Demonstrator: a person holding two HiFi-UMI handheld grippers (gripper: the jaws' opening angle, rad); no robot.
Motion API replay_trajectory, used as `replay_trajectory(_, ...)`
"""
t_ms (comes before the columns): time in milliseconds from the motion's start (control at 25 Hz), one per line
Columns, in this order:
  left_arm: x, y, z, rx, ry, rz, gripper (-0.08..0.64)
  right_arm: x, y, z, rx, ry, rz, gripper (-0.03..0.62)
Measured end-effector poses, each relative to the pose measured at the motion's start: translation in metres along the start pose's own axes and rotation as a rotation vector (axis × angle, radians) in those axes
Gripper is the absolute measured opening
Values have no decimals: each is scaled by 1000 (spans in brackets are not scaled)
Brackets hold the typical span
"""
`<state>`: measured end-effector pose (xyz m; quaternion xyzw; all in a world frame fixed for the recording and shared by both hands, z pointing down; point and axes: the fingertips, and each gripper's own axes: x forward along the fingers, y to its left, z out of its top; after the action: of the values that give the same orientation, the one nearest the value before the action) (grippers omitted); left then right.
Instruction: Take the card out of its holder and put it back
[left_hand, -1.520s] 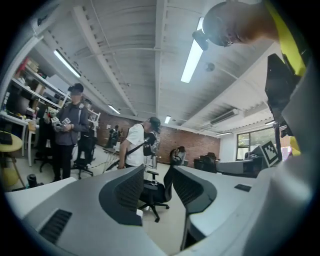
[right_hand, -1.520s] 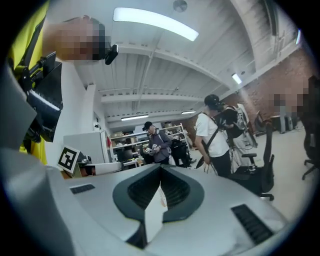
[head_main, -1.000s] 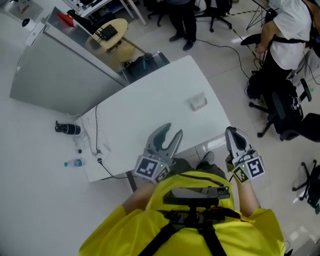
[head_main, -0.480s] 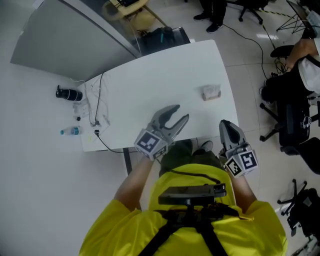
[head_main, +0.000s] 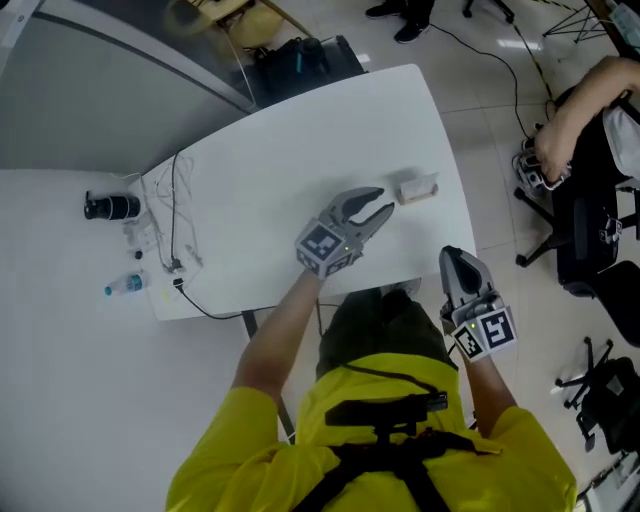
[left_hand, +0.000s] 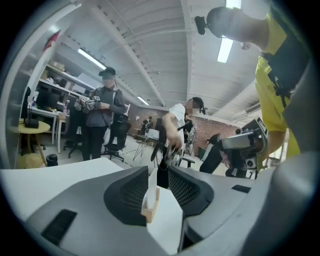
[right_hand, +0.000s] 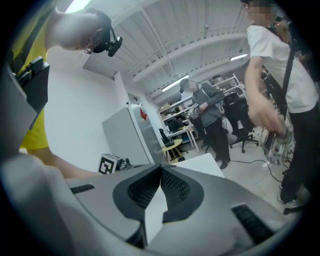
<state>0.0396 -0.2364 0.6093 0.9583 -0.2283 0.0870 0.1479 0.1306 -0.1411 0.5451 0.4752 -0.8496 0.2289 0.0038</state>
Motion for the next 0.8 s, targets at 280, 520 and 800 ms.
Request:
replay_trajectory(280,53,21,-59,-9,115,-171,137,16,-5,-25,-14,50,12,5)
replay_trajectory(520,77,23,-73,38,99,-270,47,23,-10,-57,7,120,-5,5)
replay_trajectory(800,82,20,-59,87,64,-253,8,20,-24,-60,19,152,-51,5)
